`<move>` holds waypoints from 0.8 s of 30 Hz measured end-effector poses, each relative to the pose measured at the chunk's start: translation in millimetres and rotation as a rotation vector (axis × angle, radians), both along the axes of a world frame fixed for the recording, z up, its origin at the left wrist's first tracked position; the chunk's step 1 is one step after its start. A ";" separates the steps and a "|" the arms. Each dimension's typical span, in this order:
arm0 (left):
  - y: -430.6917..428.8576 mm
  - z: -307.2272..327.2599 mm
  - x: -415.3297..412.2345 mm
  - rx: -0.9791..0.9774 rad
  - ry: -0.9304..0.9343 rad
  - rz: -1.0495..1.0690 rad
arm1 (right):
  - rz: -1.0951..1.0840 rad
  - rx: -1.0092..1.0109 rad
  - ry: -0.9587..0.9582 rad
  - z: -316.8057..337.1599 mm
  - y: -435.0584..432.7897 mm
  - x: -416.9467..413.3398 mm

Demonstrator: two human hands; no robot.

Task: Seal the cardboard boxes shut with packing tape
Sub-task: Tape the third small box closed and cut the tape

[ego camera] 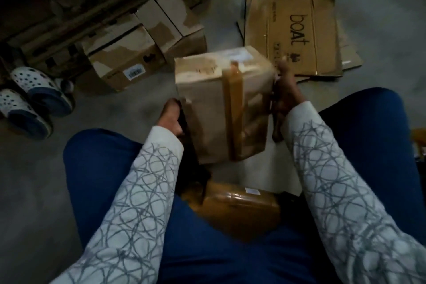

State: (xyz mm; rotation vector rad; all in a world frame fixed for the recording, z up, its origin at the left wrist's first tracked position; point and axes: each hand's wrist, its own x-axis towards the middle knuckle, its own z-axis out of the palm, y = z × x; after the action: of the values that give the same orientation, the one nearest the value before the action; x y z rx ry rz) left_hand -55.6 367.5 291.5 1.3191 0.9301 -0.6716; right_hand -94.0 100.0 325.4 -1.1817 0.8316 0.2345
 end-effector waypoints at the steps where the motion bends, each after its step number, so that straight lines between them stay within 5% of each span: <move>1: -1.3 4.0 1.2 0.040 0.036 -0.063 | 0.013 0.018 -0.013 5.3 -0.7 2.3; 5: -4.8 -0.8 -15.0 -0.057 0.169 0.106 | 0.090 -0.177 -0.264 23.6 18.9 26.6; 9: -27.8 -8.9 -49.1 -0.229 0.238 0.288 | 0.430 -0.936 -0.351 13.3 48.1 61.7; 11: -38.5 -11.8 -57.8 -0.384 0.262 0.359 | 0.573 -1.132 -0.395 4.9 57.4 80.0; 14: -48.7 -13.2 -74.0 -0.456 0.360 0.310 | 0.786 -1.228 -0.386 -18.1 62.9 95.2; 24: -19.8 -47.9 -76.1 -0.042 0.195 0.220 | 1.082 -1.214 -0.127 -140.6 63.9 -32.1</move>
State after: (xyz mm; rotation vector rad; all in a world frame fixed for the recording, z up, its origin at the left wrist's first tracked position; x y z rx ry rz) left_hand -131.7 347.8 243.7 1.1076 1.1934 -0.6516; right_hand -126.1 163.9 184.9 -2.7088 0.0433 0.5523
